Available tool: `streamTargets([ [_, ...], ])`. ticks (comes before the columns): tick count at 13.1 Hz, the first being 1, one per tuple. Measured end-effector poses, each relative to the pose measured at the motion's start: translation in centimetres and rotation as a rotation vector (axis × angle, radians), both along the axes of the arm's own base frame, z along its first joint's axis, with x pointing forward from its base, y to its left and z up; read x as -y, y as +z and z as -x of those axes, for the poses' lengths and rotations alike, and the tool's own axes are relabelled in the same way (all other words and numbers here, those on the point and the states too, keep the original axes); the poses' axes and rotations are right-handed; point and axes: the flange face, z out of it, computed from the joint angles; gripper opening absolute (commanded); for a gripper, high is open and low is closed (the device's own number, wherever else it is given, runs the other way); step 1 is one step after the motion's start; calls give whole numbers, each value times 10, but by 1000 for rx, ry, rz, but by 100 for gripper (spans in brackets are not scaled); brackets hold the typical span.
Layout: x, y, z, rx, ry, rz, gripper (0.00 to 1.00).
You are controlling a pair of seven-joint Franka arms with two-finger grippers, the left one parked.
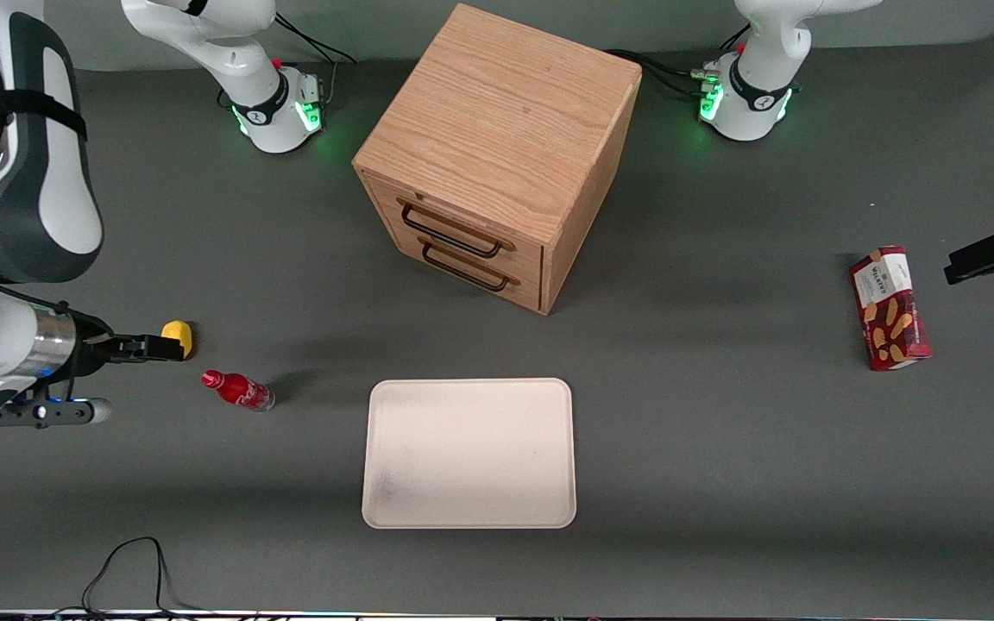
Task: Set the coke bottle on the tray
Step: 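Move the open right gripper down over the red Coca-Cola bottle, then close the right gripper around the red bottle's cap end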
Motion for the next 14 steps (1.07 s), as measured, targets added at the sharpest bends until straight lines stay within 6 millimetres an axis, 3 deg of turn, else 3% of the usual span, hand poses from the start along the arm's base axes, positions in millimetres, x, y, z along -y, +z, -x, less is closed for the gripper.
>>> streamTargets([
  [8, -10, -94, 17, 86, 13, 1, 98],
  [14, -11, -123, 22, 114, 47, -2, 95],
])
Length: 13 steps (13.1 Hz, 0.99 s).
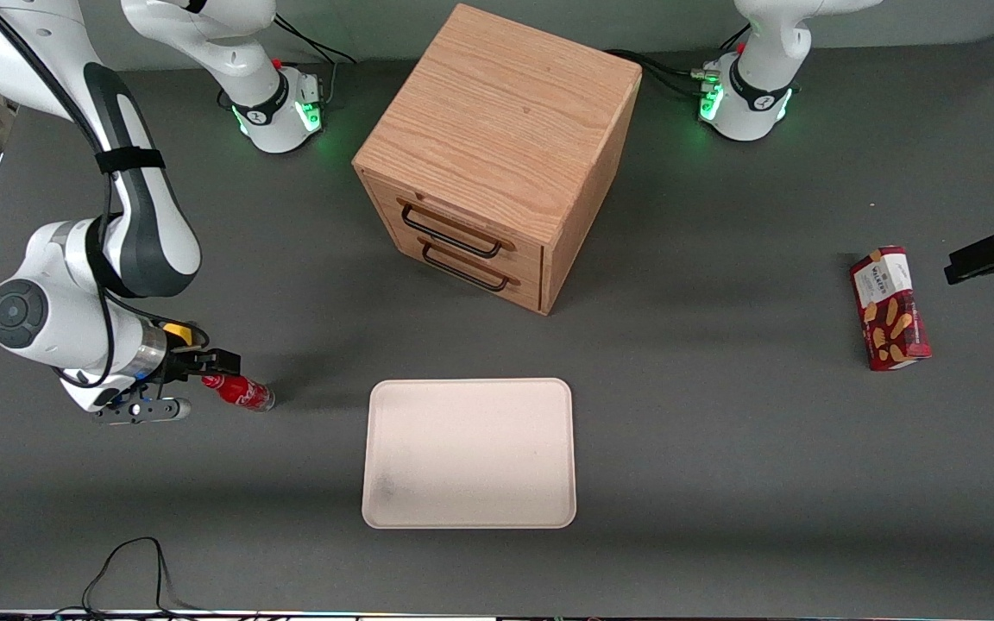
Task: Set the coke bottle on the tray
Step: 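Close the right gripper around the red bottle's cap end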
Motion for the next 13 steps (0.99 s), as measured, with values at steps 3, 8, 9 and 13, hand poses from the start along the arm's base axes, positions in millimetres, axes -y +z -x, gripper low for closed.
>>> streamTargets([
  [3, 0, -12, -1, 9, 2, 0, 92],
  [8, 0, -17, -2, 12, 2, 0, 31],
  [9, 0, -17, -2, 14, 2, 0, 12],
  [13, 1, -16, -3, 18, 2, 1, 0],
])
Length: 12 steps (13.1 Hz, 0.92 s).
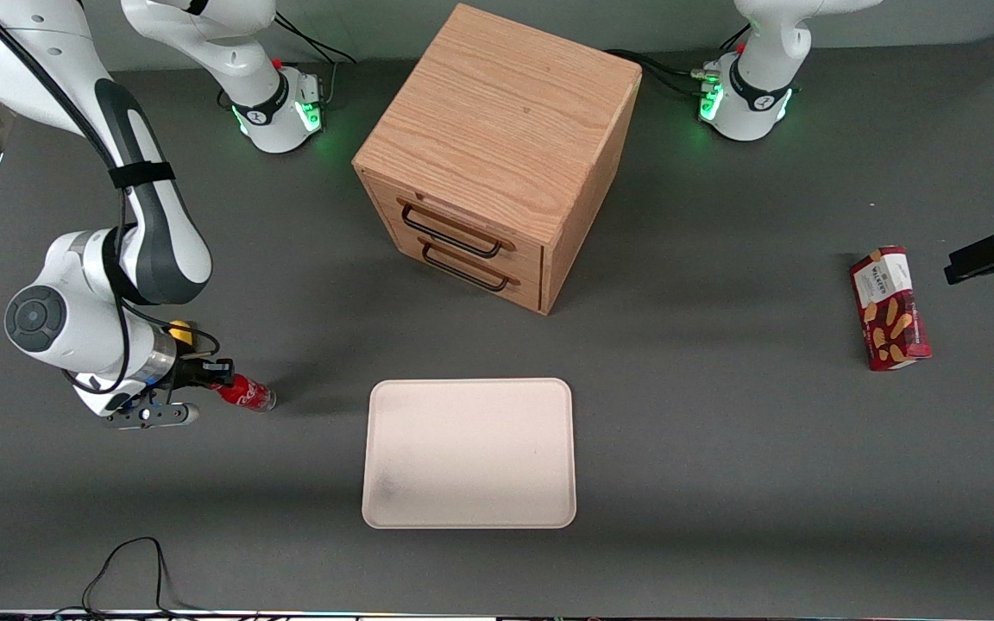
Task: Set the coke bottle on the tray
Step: 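Close the right gripper around the red bottle's cap end, then lift the bottle and carry it with the right gripper onto the tray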
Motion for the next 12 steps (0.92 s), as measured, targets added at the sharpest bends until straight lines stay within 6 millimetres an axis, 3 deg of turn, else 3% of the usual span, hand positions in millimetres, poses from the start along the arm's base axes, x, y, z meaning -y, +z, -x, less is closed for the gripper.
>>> streamTargets([
  [4, 0, 4, -2, 6, 0, 0, 0],
  [6, -1, 23, -8, -17, 0, 0, 0],
  [9, -2, 88, -19, -64, -18, -1, 0],
  [12, -4, 155, -17, -116, -32, 1, 0],
])
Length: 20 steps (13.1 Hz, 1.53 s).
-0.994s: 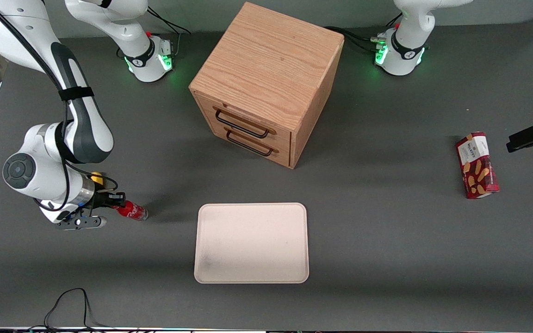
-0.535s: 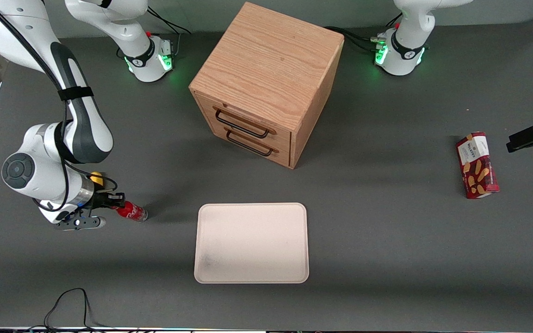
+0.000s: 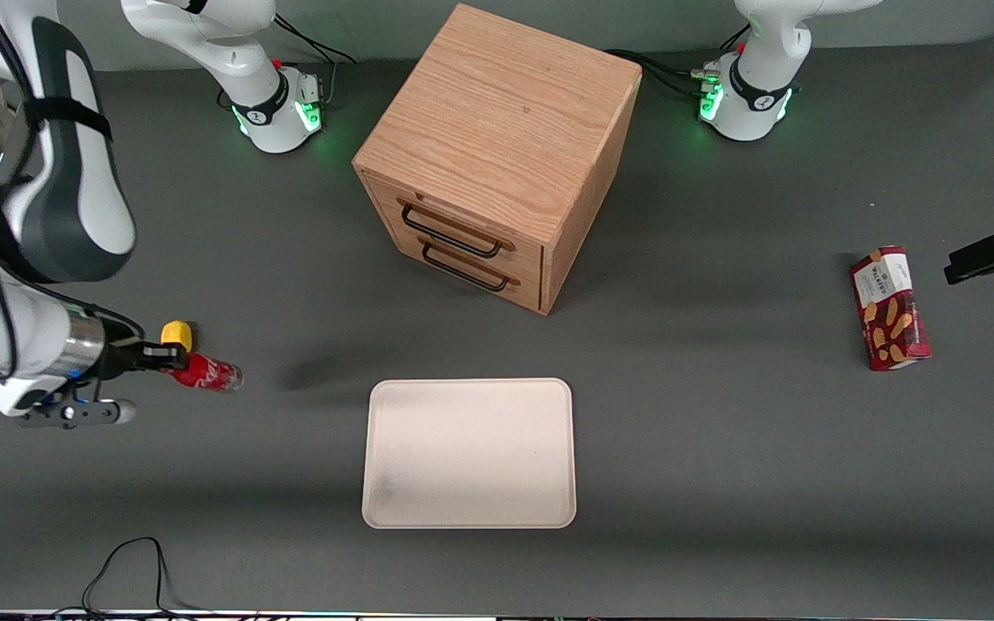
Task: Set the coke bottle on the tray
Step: 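Lift the bottle and carry it with the right gripper onto the tray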
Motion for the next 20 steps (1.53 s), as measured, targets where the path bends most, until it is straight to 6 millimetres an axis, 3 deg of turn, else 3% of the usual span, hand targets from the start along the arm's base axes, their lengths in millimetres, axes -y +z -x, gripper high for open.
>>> streamTargets([
  [2, 0, 35, 6, -35, 3, 1, 0],
  [4, -2, 58, 10, -53, -1, 2, 0],
  [7, -27, 59, 3, -50, -36, 13, 0],
  [10, -87, 37, -13, -50, -103, 37, 0],
  [14, -156, -14, -47, 16, -225, 29, 0],
  [20, -194, -86, -92, 198, -447, -68, 0],
])
